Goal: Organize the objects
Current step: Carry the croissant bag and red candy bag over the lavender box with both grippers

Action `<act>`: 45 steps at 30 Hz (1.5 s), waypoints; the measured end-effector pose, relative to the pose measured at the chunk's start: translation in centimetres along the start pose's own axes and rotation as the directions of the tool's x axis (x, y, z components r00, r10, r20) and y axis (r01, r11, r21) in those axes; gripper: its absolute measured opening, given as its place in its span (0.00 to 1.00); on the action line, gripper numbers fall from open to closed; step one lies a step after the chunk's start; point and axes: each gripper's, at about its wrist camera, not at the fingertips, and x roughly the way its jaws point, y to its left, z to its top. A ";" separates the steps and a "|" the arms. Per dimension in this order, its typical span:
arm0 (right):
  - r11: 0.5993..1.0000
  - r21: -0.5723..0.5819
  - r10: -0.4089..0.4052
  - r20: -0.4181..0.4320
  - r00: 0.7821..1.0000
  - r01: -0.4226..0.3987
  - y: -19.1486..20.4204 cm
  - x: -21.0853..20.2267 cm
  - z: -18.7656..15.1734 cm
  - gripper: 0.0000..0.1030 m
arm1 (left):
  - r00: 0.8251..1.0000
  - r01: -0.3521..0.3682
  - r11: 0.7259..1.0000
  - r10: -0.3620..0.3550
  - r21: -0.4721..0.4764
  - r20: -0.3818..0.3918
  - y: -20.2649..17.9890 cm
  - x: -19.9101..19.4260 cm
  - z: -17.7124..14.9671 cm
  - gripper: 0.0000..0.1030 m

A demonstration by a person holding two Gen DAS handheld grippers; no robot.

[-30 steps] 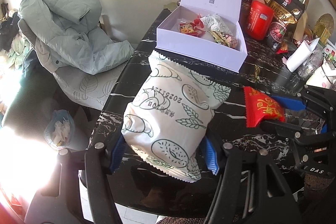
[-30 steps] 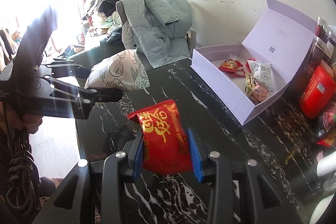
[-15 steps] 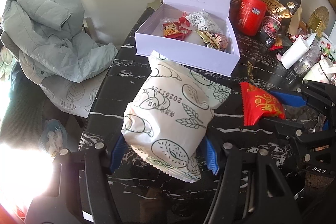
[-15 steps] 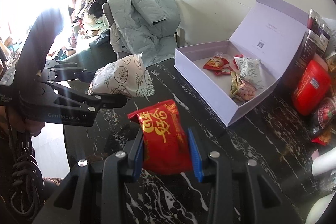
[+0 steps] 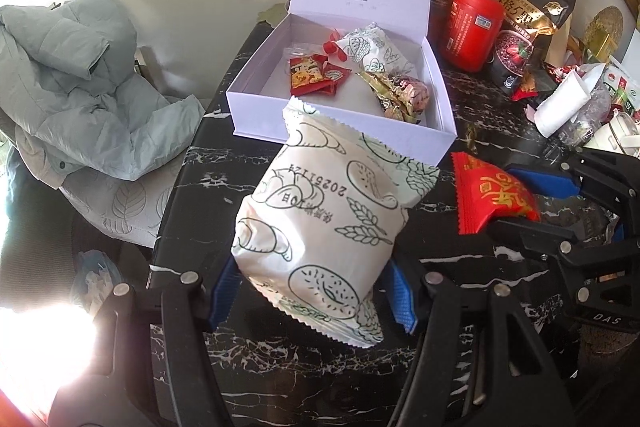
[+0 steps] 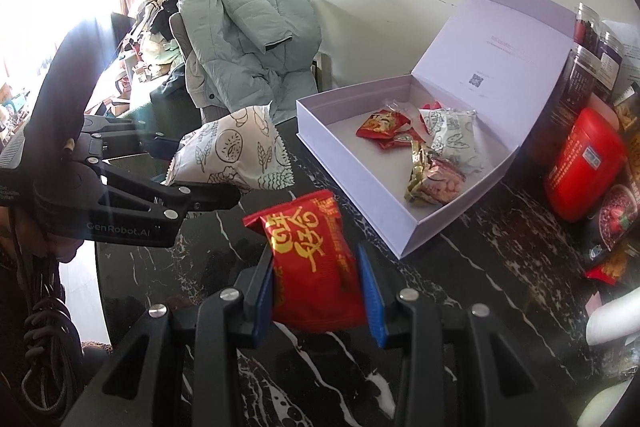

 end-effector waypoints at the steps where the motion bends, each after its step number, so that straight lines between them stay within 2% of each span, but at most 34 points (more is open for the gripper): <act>1: 1.000 0.002 -0.002 0.001 1.000 0.002 -0.3 0.1 0.2 0.38 | 1.000 0.001 1.000 -0.001 0.002 0.001 0.0 0.2 0.3 0.59; 16: 1.000 0.015 -0.020 0.023 1.000 0.019 -4.2 2.1 3.7 0.38 | 1.000 0.025 0.999 -0.026 0.042 0.012 0.0 3.3 5.4 0.59; 29: 0.998 0.018 -0.064 0.070 0.996 0.063 -8.3 3.3 7.9 0.38 | 0.998 0.033 0.997 -0.037 0.066 0.058 0.0 5.8 10.7 0.59; 39: 0.996 0.040 -0.079 0.099 0.992 0.076 -10.9 4.0 10.6 0.38 | 0.994 0.061 0.993 -0.070 0.101 0.081 -1.1 7.3 14.6 0.59; 45: 0.994 0.072 -0.087 0.115 0.990 0.079 -12.2 4.7 11.7 0.38 | 0.992 0.089 0.992 -0.096 0.085 0.087 -1.1 8.6 16.6 0.59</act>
